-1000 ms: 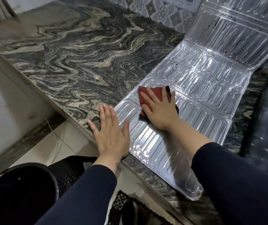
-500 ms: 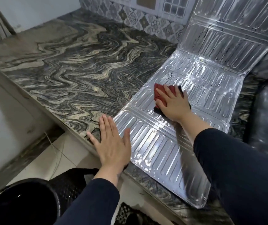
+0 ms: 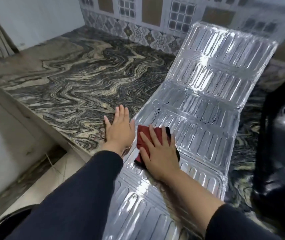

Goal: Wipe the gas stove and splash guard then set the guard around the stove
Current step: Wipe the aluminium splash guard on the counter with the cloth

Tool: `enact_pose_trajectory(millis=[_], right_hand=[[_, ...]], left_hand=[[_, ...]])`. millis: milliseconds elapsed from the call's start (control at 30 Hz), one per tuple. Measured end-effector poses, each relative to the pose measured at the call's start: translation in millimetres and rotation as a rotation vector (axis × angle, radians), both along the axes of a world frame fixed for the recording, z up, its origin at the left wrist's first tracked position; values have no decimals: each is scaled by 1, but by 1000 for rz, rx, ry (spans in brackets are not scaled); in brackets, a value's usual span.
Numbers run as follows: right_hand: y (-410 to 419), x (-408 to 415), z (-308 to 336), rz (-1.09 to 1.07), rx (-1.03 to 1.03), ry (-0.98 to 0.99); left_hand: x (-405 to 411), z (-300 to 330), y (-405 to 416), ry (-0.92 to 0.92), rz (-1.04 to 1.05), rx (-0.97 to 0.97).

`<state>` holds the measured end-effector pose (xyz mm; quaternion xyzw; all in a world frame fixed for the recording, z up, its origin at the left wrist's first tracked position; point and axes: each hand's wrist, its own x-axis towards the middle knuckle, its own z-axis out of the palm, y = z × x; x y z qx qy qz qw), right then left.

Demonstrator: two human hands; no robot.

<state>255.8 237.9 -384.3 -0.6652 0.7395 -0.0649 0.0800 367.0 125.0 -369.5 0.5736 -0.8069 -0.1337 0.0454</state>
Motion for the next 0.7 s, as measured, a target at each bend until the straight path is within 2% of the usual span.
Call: enact_pose_trajectory(millis=[133, 300, 400, 500, 700], right_hand=[[5, -3, 3, 60, 5, -2], [-14, -27, 5, 329, 16, 11], [-47, -50, 4, 386, 34, 36], [-89, -81, 4, 310, 50, 78], [-177, -141, 3, 10, 142, 128]], left_hand=[[9, -9, -15, -47, -169, -18], [14, -17, -14, -40, -198, -89], [14, -17, -16, -50, -203, -98], [13, -19, -16, -74, -204, -82], [13, -21, -18, -61, -191, -74]])
